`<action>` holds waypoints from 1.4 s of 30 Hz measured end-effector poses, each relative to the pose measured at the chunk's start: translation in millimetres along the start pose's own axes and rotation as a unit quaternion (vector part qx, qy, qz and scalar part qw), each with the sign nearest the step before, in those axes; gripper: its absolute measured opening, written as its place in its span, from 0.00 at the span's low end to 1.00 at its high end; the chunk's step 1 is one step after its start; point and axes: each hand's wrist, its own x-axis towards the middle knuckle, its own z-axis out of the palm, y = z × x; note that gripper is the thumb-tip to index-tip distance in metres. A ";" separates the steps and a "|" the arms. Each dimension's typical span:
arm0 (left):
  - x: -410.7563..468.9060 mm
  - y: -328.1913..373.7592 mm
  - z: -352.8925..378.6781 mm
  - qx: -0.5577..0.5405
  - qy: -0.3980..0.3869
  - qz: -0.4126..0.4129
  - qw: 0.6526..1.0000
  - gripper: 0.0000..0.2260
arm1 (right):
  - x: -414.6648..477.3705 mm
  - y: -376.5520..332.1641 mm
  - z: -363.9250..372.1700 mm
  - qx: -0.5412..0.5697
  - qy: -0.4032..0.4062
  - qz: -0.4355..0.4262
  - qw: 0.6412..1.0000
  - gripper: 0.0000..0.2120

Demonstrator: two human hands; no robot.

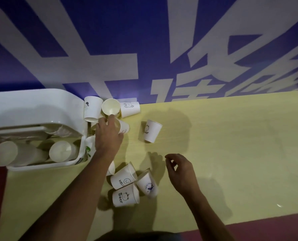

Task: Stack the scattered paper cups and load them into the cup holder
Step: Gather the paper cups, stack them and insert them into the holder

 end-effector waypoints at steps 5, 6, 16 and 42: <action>-13.8 9.2 -13.5 -0.077 -0.006 0.001 0.997 0.34 | 40.2 3.2 -7.4 0.016 -0.008 0.029 0.999 0.07; -21.3 11.8 -17.7 -0.106 -0.003 -0.005 0.994 0.34 | 52.1 2.2 -8.4 0.018 -0.014 0.053 0.998 0.11; -123.0 26.9 -42.5 -0.280 -0.024 -0.079 0.956 0.26 | 152.0 -25.7 31.6 0.121 -0.104 0.285 0.945 0.43; -121.9 -118.6 -126.9 -0.345 0.049 -0.065 0.935 0.37 | -2.0 -178.6 65.4 0.121 -0.020 -0.050 0.991 0.34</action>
